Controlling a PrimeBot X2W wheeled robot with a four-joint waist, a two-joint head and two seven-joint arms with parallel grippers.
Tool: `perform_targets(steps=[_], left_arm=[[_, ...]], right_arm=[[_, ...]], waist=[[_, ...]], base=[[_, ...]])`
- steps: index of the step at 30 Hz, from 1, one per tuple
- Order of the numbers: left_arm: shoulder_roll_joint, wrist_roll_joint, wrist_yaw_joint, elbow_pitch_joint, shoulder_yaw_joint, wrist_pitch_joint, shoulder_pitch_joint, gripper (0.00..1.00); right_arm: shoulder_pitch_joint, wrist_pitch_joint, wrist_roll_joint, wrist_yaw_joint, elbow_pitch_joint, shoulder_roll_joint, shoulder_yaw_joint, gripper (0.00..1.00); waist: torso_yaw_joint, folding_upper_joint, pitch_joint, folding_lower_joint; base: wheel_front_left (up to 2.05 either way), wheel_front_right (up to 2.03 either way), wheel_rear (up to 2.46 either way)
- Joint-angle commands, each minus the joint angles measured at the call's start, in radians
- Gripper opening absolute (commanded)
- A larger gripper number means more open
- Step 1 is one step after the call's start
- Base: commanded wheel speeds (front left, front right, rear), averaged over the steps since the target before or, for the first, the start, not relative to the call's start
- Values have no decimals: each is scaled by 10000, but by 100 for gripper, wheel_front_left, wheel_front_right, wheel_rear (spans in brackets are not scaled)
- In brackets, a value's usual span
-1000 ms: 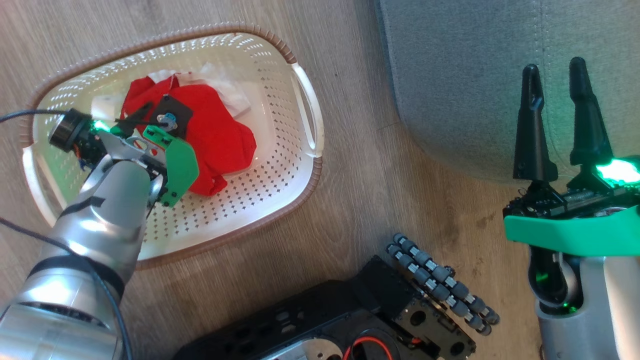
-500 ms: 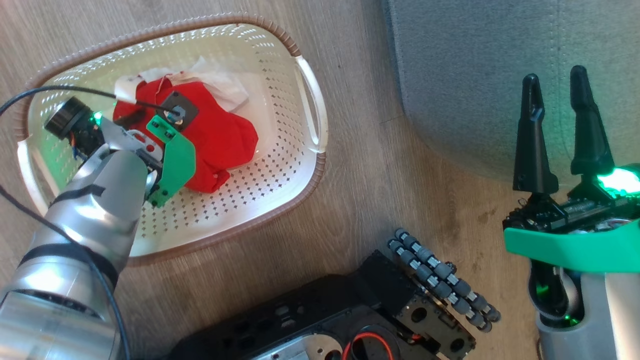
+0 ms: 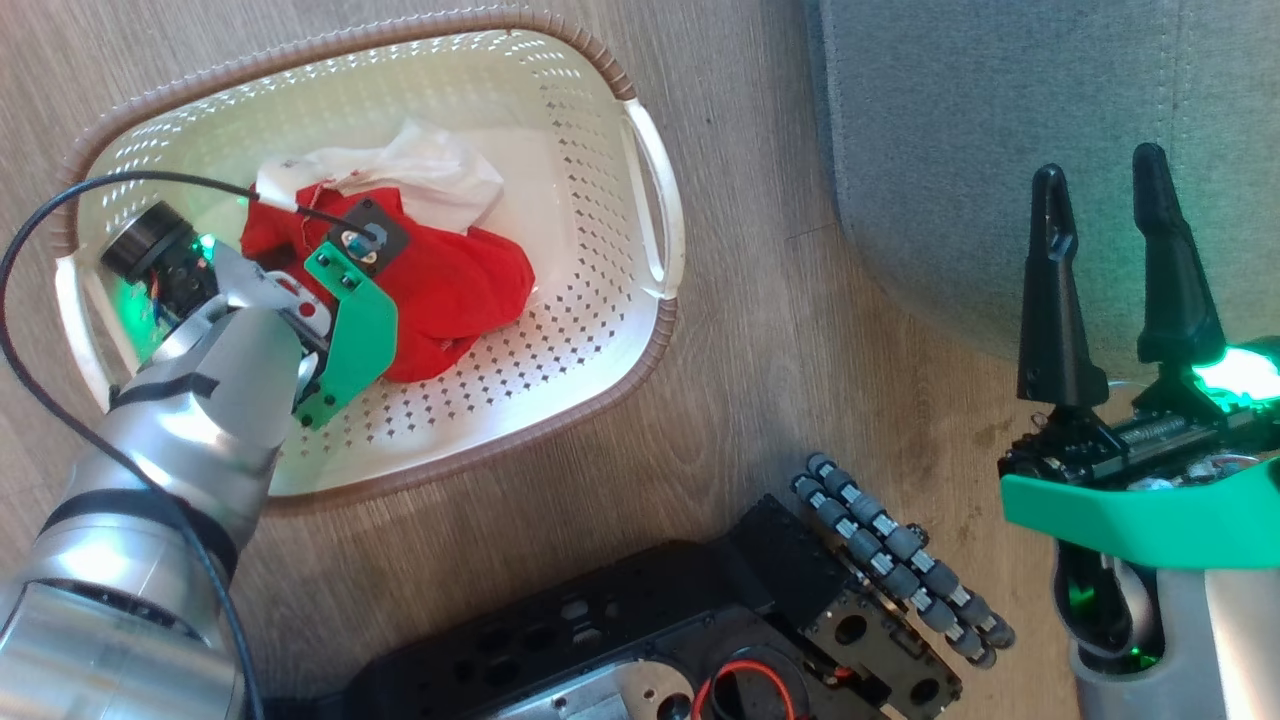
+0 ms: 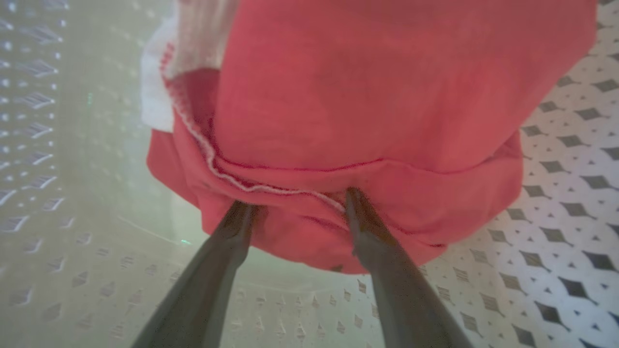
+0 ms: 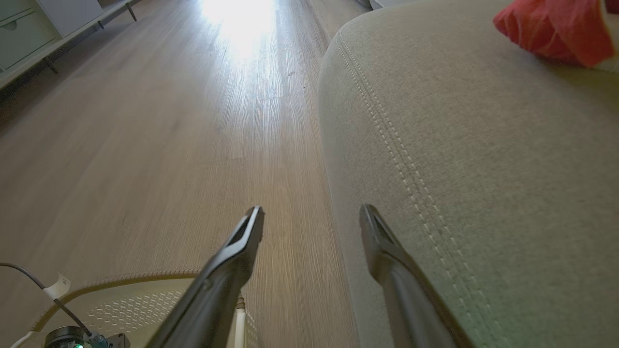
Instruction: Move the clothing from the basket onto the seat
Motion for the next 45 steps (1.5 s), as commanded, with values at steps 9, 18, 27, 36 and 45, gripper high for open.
perform_targets(steps=[9,18,27,36,45], left_arm=[[210,-461,-79,-9,8,-305,338,0],[232,-848,-92,-8,18,-1372,280,0],[-16,-1254,158,-13,169,-2679,568,0],[-424,-1843,328,-645,416,-3375,1415,0],[-211,-2357,688,-4188,929,-3393,3110,0]], right_arm=[[206,-63,-109,-2,-210,-85,171,100],[-694,-63,-157,-2,222,-85,82,100],[-1526,-63,-388,-2,891,-85,28,100],[-1634,-63,-764,-2,1739,-85,-188,100],[-1337,-63,-1069,-2,2416,-85,-360,100]], waist=[[46,0,-74,0],[174,0,-440,0],[646,0,-1490,0],[1331,0,-3429,0],[2041,0,-5146,0]], base=[[0,0,0],[0,0,0],[0,0,0],[0,0,0],[0,0,0]])
